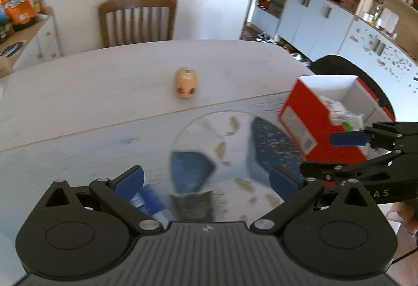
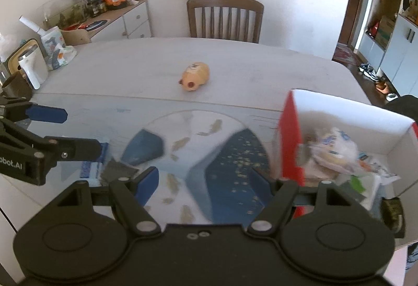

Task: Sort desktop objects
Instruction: 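Move both tools toward the blue box and white cable on the table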

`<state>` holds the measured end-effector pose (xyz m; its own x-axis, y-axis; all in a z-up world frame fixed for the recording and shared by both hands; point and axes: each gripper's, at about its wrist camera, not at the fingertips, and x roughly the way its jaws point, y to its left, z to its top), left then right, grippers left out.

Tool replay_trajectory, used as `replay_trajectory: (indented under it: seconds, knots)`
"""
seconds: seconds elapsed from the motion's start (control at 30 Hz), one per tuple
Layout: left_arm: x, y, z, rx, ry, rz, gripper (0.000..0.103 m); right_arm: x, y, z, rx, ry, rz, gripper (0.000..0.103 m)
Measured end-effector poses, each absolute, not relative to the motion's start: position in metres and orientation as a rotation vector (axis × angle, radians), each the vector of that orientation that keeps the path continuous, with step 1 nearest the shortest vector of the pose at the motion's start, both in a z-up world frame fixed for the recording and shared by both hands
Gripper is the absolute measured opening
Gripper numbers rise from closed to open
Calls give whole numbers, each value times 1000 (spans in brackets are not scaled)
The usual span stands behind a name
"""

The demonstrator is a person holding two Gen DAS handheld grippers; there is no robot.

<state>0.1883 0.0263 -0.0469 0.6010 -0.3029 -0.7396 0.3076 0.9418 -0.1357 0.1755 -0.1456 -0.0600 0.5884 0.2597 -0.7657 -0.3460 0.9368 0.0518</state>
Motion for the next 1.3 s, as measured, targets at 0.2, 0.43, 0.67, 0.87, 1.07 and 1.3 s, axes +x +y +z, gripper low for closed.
replay_trajectory:
  seconds: [0.2, 0.43, 0.67, 0.87, 1.07, 1.3]
  knots:
    - [186, 59, -54, -2, 857, -305, 103, 174, -121, -68, -113, 878, 353, 75]
    - [184, 86, -64, 0, 860, -261, 103, 171, -98, -79, -107, 865, 296, 75]
    - [186, 102, -76, 24, 873, -239, 103, 167, -75, -89, -101, 854, 274, 75]
    - [188, 111, -88, 38, 877, -212, 103, 168, -53, -99, -100, 867, 276, 75]
    - [193, 118, -103, 50, 886, -187, 103, 171, -34, -112, -99, 889, 278, 75]
    - [203, 127, -121, 10, 900, -152, 103, 180, -20, -127, -92, 932, 266, 75]
